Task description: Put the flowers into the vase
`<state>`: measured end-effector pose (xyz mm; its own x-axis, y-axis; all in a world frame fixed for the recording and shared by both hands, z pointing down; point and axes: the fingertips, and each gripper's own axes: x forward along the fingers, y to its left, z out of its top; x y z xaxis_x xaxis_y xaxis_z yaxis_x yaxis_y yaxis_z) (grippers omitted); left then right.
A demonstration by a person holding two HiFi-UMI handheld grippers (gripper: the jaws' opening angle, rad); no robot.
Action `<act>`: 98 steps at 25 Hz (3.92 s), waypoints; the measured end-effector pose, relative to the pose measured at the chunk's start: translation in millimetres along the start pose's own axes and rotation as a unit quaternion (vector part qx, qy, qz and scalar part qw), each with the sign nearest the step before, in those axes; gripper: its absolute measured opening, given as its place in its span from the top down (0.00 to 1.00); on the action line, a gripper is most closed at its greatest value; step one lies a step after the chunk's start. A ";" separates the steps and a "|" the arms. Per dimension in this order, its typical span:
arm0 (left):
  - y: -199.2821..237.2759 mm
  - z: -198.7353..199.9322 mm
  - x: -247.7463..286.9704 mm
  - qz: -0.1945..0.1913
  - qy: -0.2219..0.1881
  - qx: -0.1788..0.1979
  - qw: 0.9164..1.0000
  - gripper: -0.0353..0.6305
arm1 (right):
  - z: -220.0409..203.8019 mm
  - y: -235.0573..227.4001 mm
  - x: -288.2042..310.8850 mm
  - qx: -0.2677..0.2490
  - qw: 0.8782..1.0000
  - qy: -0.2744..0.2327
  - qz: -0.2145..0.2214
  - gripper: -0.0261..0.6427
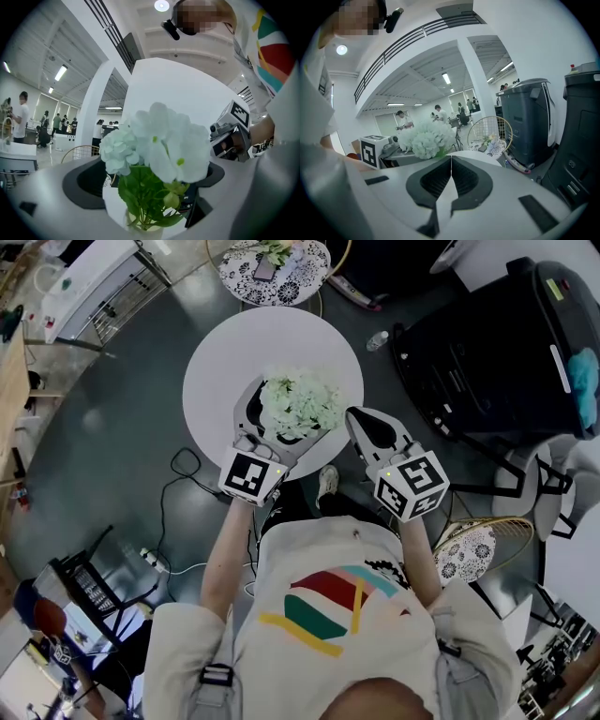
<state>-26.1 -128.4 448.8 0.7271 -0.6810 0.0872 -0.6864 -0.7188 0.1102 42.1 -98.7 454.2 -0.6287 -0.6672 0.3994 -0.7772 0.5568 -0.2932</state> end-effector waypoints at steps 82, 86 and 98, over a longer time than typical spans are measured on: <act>70.8 133.3 -129.6 0.285 -0.097 -0.004 0.954 0.94 | 128.4 13.3 -39.0 -0.083 0.982 -0.165 -0.025 0.94; 58.3 176.3 -116.8 0.309 -0.090 0.038 0.946 0.94 | 164.9 27.5 -54.0 -0.087 0.972 -0.215 -0.030 0.94; 33.0 192.7 -99.3 0.301 -0.109 0.062 0.945 0.94 | 179.1 60.0 -64.7 -0.091 0.964 -0.251 -0.016 0.94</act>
<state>-123.3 -111.4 253.0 0.1944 -0.9747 -0.1104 -0.9809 -0.1941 -0.0132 31.3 -110.8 255.3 -0.5732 -0.8157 -0.0780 -0.8080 0.5784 -0.1119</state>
